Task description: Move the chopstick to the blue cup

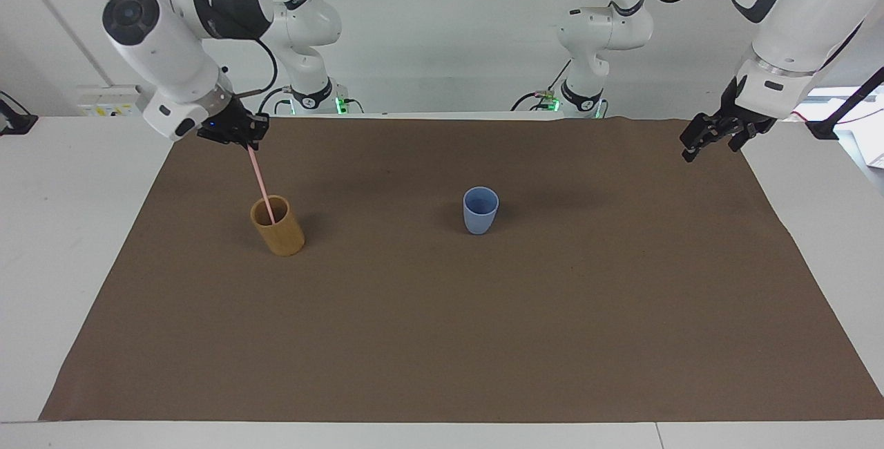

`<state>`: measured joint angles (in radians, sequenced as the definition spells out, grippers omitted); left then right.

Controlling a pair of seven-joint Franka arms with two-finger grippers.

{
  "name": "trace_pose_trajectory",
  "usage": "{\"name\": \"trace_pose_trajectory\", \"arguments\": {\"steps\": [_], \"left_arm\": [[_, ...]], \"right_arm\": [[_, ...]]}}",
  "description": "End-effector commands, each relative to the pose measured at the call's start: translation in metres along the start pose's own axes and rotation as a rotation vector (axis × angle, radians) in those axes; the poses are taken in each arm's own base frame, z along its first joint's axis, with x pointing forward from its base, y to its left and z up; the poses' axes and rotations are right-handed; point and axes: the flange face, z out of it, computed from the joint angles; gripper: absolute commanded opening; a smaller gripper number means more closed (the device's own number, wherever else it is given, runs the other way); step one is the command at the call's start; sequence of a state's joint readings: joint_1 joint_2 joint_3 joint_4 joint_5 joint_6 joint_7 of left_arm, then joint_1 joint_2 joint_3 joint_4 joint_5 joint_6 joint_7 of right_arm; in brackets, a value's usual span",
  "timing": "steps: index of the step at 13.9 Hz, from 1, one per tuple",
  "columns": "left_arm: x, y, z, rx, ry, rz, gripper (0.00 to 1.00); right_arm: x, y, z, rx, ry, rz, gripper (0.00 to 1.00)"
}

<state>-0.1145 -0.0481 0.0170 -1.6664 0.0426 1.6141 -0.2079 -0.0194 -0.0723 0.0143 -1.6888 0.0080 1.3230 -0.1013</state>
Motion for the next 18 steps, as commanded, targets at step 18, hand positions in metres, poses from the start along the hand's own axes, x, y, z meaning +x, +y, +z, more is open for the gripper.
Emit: {"name": "trace_pose_trajectory", "arguments": {"steps": [18], "left_arm": [[-0.002, 0.000, -0.001, 0.019, -0.008, -0.003, 1.00]], "right_arm": [[0.011, -0.413, 0.042, 0.244, 0.027, 0.201, 0.00]]}}
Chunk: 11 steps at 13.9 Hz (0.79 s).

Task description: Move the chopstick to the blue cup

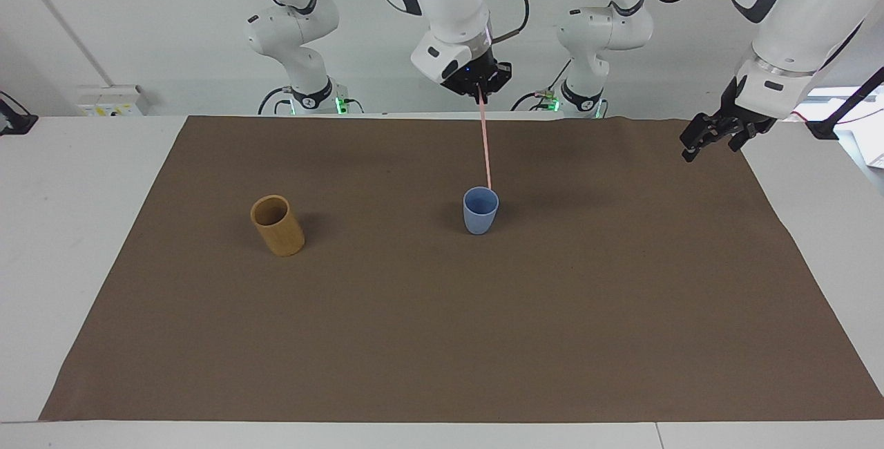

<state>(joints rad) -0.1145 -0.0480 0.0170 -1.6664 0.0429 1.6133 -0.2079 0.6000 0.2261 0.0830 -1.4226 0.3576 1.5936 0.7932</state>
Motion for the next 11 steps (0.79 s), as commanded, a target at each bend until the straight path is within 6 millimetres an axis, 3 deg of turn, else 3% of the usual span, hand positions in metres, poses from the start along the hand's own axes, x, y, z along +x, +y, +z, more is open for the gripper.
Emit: {"name": "trace_pose_trajectory", "arguments": {"steps": [1, 5, 6, 7, 9, 10, 11], "left_arm": [[-0.002, 0.000, -0.002, 0.019, -0.006, -0.003, 1.00], [-0.002, 0.000, -0.002, 0.019, -0.006, -0.003, 1.00], [-0.002, 0.000, -0.002, 0.019, -0.006, -0.003, 1.00], [-0.002, 0.000, -0.002, 0.019, -0.006, -0.003, 1.00], [-0.002, 0.000, -0.002, 0.019, -0.006, -0.003, 1.00], [-0.002, 0.000, -0.002, 0.019, -0.006, -0.003, 1.00], [-0.002, 0.000, -0.001, 0.019, -0.008, -0.003, 1.00]], "right_arm": [[0.002, 0.009, 0.014, -0.008, 0.013, 0.016, 0.00], [0.000, 0.021, 0.029, -0.027, -0.003, 0.034, 0.00], [0.002, 0.021, 0.031, -0.014, 0.011, 0.039, 0.04], [0.007, 0.024, 0.033, -0.002, 0.025, 0.042, 0.13], [0.008, 0.028, 0.033, 0.008, 0.036, 0.040, 0.49], [0.009, 0.029, 0.033, 0.005, 0.037, 0.038, 0.91], [0.009, 0.028, 0.031, 0.007, 0.041, 0.036, 1.00]]}}
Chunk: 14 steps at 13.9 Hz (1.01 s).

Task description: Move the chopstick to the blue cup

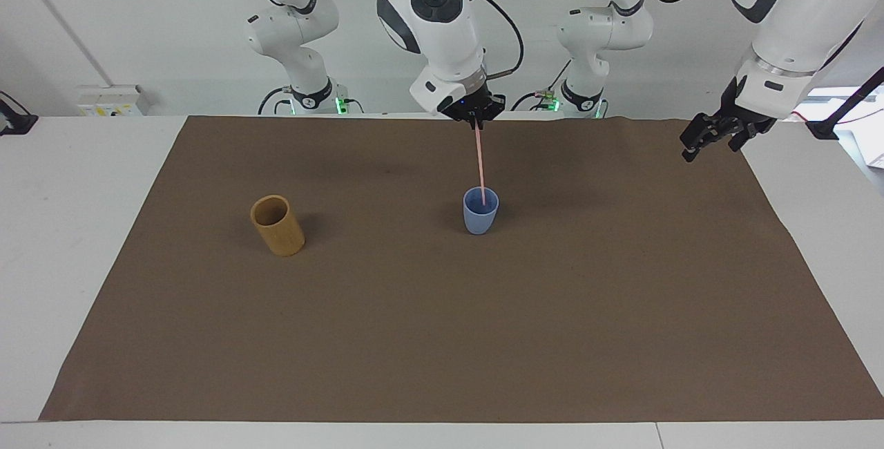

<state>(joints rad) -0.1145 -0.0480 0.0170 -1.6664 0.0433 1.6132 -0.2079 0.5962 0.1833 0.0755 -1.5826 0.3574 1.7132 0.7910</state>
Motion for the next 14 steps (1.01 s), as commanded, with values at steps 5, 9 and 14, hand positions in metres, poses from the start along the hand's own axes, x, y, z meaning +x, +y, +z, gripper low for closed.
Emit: {"name": "trace_pose_trajectory", "arguments": {"steps": [5, 9, 14], "left_arm": [[-0.002, 0.000, -0.002, 0.018, -0.006, -0.003, 1.00], [-0.002, 0.000, -0.002, 0.018, -0.006, -0.003, 1.00], [-0.002, 0.000, -0.002, 0.018, -0.006, -0.003, 1.00]], "right_arm": [[0.043, 0.041, -0.084, -0.042, 0.206, 0.026, 1.00], [0.100, 0.168, -0.158, -0.165, 0.279, -0.055, 1.00], [0.082, 0.290, -0.262, -0.341, 0.261, -0.114, 1.00]]}}
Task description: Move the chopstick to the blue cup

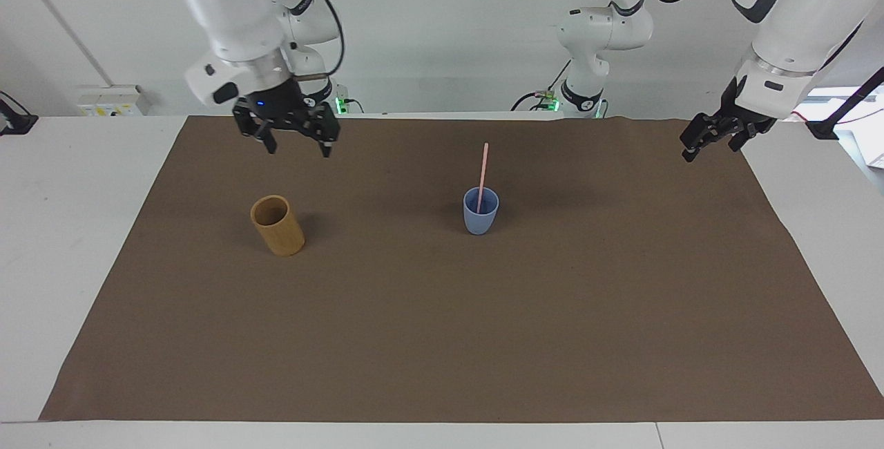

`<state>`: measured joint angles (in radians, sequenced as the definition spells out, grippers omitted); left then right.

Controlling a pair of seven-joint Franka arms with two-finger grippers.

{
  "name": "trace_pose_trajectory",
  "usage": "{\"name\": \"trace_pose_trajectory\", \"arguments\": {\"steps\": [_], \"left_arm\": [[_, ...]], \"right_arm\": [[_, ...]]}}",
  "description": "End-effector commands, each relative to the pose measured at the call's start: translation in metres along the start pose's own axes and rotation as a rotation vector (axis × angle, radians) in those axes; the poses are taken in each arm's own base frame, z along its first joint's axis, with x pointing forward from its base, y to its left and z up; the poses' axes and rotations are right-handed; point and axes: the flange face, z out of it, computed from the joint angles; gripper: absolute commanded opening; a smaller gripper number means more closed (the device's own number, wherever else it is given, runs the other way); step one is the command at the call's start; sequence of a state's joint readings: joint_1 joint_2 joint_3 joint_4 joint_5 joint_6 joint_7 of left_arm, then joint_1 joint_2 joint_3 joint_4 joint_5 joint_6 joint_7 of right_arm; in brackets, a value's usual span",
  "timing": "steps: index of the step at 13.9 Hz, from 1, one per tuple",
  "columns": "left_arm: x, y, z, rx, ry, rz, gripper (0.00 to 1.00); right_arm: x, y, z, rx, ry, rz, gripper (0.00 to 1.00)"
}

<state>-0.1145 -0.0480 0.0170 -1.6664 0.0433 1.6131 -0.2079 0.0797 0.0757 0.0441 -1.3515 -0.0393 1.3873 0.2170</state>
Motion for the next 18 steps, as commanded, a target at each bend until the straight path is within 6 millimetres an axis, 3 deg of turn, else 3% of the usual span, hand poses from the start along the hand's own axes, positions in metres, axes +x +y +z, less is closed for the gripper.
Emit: {"name": "trace_pose_trajectory", "arguments": {"steps": [1, 3, 6, 9, 14, 18], "left_arm": [[-0.002, 0.000, -0.002, 0.018, -0.006, -0.003, 1.00], [-0.002, 0.000, -0.002, 0.018, -0.006, -0.003, 1.00], [-0.002, 0.000, -0.002, 0.018, -0.006, -0.003, 1.00], [-0.002, 0.000, -0.002, 0.018, -0.006, -0.003, 1.00], [-0.002, 0.000, -0.002, 0.018, -0.006, -0.003, 1.00], [-0.002, 0.000, -0.002, 0.018, -0.006, -0.003, 1.00]], "right_arm": [[-0.005, 0.037, -0.019, -0.080, -0.022, -0.063, 1.00], [-0.004, 0.077, -0.003, -0.058, -0.071, -0.093, 1.00], [-0.009, 0.095, 0.002, -0.030, -0.110, -0.094, 1.00], [-0.029, 0.094, -0.005, 0.001, -0.102, -0.085, 1.00], [-0.031, 0.110, -0.003, -0.012, -0.100, -0.058, 1.00], [-0.031, 0.110, -0.003, -0.013, -0.100, -0.055, 1.00]]}}
